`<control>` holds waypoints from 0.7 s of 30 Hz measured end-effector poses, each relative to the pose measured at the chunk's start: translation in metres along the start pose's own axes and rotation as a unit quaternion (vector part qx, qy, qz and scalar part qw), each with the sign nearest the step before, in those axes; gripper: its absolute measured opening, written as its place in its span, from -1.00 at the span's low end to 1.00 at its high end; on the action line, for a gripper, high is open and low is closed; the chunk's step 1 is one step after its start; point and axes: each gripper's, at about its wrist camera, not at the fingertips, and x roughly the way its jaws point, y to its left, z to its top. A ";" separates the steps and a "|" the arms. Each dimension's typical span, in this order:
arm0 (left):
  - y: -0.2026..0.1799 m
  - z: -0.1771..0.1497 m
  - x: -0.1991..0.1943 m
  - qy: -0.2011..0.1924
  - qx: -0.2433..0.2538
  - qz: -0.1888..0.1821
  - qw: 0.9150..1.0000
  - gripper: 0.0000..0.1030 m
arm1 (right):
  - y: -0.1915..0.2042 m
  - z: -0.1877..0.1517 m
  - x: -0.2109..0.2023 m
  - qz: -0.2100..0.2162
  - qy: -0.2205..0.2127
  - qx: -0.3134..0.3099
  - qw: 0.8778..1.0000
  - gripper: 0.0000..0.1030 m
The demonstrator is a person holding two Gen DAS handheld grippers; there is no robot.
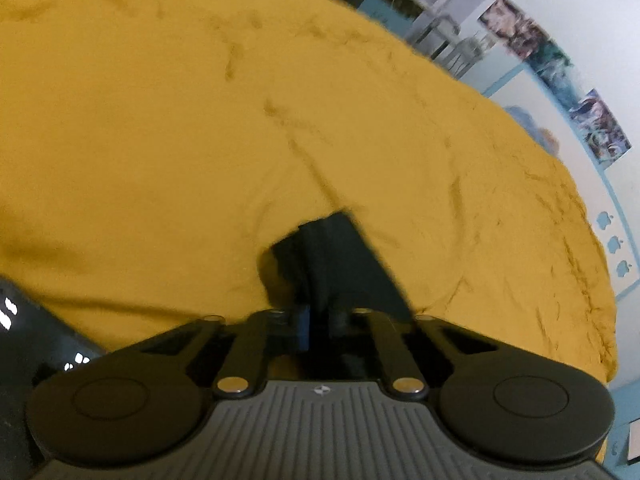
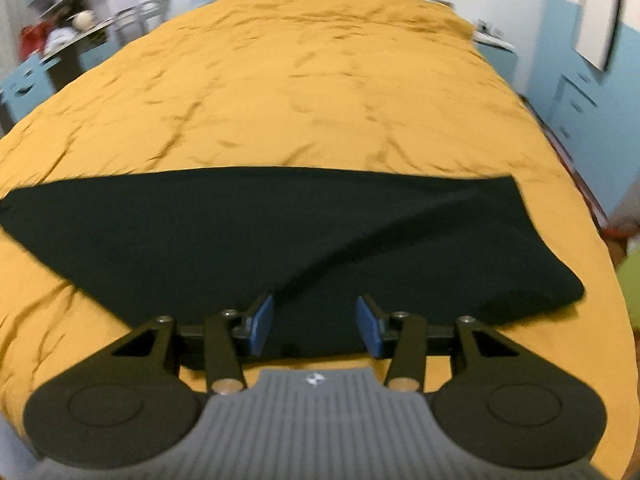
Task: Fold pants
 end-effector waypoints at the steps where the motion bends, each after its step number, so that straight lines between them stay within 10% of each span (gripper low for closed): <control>1: -0.006 0.001 -0.007 -0.013 0.005 -0.011 1.000 -0.87 | -0.007 -0.001 0.000 -0.001 0.001 0.012 1.000 -0.17; 11: -0.139 -0.007 -0.104 -0.093 0.146 -0.088 0.981 -0.88 | -0.042 -0.002 0.007 -0.023 -0.016 0.032 0.999 -0.19; 21: -0.298 -0.161 -0.133 -0.123 0.368 -0.115 0.914 -0.88 | -0.146 -0.024 -0.020 -0.035 -0.056 0.172 0.983 -0.14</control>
